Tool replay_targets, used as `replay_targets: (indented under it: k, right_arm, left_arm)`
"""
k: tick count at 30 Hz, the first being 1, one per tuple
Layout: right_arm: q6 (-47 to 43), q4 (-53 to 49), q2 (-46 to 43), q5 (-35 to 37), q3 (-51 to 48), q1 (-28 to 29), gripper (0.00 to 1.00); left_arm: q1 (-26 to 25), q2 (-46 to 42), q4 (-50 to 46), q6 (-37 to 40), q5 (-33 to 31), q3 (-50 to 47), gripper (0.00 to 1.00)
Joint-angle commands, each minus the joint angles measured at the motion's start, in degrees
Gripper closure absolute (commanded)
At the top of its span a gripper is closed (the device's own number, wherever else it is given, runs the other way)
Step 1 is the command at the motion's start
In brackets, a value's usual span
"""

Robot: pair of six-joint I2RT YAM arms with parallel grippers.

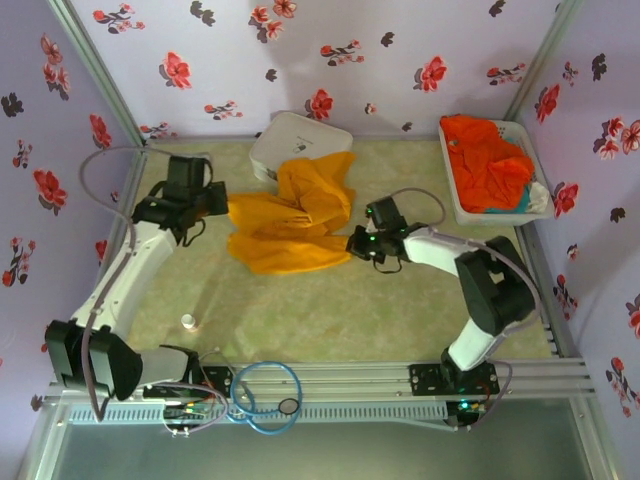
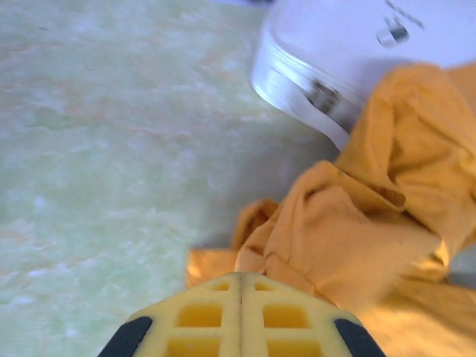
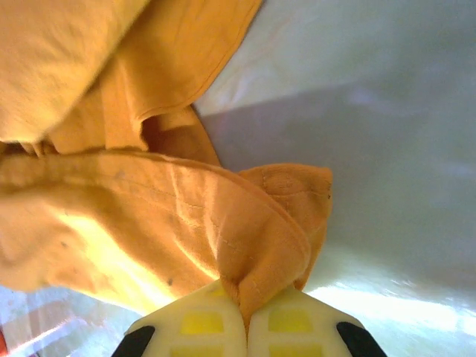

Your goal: Fold and stack the t-shirts

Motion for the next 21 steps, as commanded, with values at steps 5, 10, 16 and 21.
replay_targets:
  k: [5, 10, 16, 21]
  right_arm:
    - [-5.8, -14.9, -13.8, 9.6, -2.9, -11.2, 1.00]
    - [-7.6, -20.0, -19.3, 12.9, -3.3, -22.2, 1.00]
    - [-10.1, -23.1, -18.4, 16.8, 0.6, -31.3, 1.00]
    - [-12.5, -22.5, -13.4, 12.1, 4.6, -31.5, 0.51]
  left_arm:
    - [7.0, -5.7, 2.9, -5.1, 1.2, -6.3, 1.00]
    - [9.8, -7.9, 2.9, -6.2, 1.0, -9.1, 1.00]
    - [12.0, -10.5, 2.9, -6.1, -3.6, -14.5, 1.00]
    - [12.3, -9.8, 3.0, -6.7, -3.6, -18.4, 1.00]
